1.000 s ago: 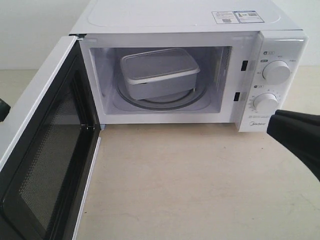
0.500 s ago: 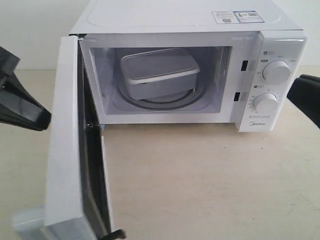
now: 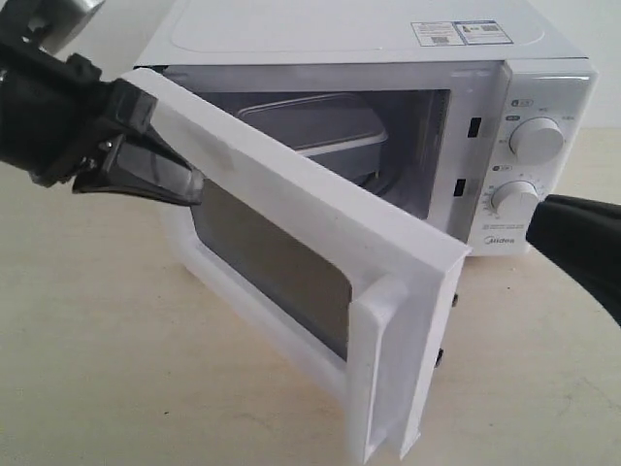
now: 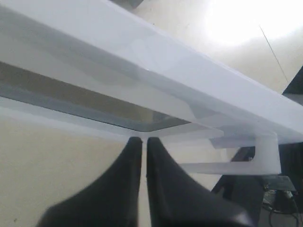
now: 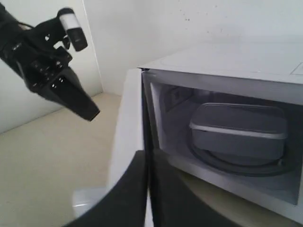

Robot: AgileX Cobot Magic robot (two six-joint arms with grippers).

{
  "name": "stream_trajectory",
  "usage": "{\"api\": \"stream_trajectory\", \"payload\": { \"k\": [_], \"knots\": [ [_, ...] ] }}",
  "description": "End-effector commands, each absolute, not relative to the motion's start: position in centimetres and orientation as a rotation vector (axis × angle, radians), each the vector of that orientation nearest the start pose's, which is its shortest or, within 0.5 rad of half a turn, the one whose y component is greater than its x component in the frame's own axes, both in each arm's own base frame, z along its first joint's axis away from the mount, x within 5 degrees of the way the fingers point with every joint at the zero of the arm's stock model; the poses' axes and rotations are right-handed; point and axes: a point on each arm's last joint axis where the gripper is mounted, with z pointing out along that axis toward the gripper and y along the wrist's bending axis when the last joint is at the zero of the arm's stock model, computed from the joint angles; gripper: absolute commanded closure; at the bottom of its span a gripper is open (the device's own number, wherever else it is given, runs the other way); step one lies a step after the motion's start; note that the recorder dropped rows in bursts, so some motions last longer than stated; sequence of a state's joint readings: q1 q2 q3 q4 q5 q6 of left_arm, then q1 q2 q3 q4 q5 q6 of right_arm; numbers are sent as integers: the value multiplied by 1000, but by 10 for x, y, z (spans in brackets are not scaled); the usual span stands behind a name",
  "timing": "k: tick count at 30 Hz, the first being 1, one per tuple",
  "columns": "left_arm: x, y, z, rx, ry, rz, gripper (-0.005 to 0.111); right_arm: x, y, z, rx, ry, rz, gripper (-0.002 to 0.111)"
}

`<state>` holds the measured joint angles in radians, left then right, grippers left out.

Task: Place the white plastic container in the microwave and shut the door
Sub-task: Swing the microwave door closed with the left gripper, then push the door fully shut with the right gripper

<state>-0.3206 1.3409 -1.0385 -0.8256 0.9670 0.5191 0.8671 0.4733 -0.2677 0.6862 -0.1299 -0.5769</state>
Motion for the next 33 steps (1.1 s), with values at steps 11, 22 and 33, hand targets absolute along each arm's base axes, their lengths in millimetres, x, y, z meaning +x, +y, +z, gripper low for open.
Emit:
{"api": "stream_trajectory", "payload": {
  "k": [11, 22, 33],
  "knots": [
    [169, -71, 388, 380, 2234, -361, 102, 119, 129, 268, -614, 1783, 620, 108],
    [111, -31, 392, 242, 2249, -142, 102, 168, 166, 251, -512, 1826, 480, 108],
    [60, -6, 367, 144, 2158, -88, 102, 190, 171, 248, -339, 1831, 389, 108]
  ]
}}
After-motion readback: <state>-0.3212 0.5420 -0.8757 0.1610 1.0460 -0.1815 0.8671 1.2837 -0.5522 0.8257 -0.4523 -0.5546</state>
